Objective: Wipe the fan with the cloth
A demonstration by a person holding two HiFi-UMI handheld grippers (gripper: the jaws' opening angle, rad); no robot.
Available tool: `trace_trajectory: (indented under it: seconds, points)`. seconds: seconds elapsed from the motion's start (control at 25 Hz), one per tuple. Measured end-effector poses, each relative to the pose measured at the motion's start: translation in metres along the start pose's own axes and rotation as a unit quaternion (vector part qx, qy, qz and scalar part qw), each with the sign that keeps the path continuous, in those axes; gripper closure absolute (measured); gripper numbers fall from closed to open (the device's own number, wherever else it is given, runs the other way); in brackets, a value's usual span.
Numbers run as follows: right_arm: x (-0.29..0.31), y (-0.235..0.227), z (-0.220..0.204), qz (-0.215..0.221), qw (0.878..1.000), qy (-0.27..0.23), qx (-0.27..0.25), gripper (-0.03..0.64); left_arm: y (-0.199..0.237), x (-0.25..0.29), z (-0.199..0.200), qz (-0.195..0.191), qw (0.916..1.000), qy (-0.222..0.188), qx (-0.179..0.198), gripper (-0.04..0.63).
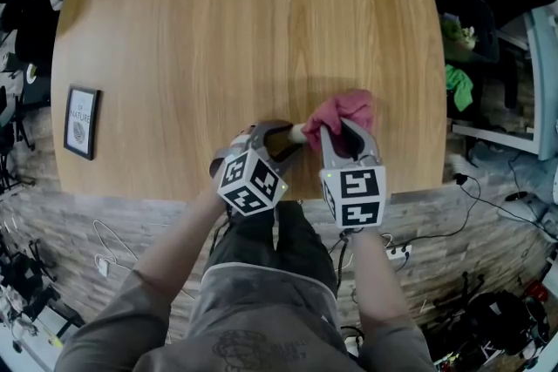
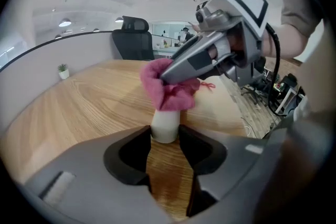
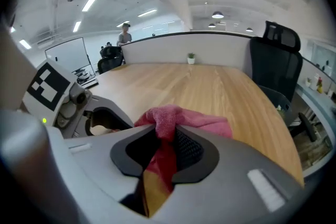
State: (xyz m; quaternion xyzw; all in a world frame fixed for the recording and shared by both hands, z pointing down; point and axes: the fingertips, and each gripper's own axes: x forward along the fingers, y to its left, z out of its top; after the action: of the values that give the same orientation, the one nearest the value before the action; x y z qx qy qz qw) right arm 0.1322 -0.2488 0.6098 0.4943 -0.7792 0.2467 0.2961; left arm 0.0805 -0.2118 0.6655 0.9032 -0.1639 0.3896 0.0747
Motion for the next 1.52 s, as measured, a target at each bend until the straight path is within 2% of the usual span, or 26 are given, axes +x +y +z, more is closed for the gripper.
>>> trace_trajectory:
  seconds: [0.2,0.36,0.52,0.72,0.84,1.08,1.32,1.4,1.52]
  points:
    - [0.009,0.064,-0.011,0.093,0.995,0.029,0.005,0.529,0.000,-0.002,-0.001,0.001,1.0000,-0.004,-0.009,0.423]
    - [0.003,0.065,-0.020,0.110,0.993,0.038,0.007,0.529,-0.001,-0.001,0.001,-0.001,0.9999,-0.010,-0.010,0.422]
    - [-0.007,0.036,-0.016,0.075,0.997,0.026,-0.012,0.529,0.000,-0.003,-0.001,-0.015,0.9995,-0.018,-0.020,0.423]
    - [-0.016,-0.029,-0.007,-0.022,0.999,-0.024,0.029,0.528,0.001,-0.002,-0.002,-0.019,0.9997,-0.016,-0.007,0.425]
    - [-0.016,-0.047,-0.001,-0.056,0.997,-0.033,0.045,0.526,0.001,-0.003,-0.003,-0.024,0.9996,-0.015,-0.007,0.425]
    - [-0.010,-0.047,0.006,-0.080,0.994,-0.049,0.052,0.526,0.003,-0.001,-0.001,-0.033,0.9991,-0.016,-0.020,0.425]
    - [-0.033,-0.050,0.016,-0.071,0.989,-0.075,0.103,0.526,0.004,-0.003,-0.004,-0.013,0.9998,-0.013,-0.011,0.419]
    - [-0.046,-0.053,0.024,-0.070,0.988,-0.084,0.108,0.526,0.006,-0.008,-0.008,-0.013,0.9995,-0.008,-0.026,0.380]
    - [-0.063,-0.054,0.038,-0.064,0.987,-0.100,0.110,0.526,0.014,-0.022,-0.010,-0.003,0.9988,-0.002,-0.049,0.377]
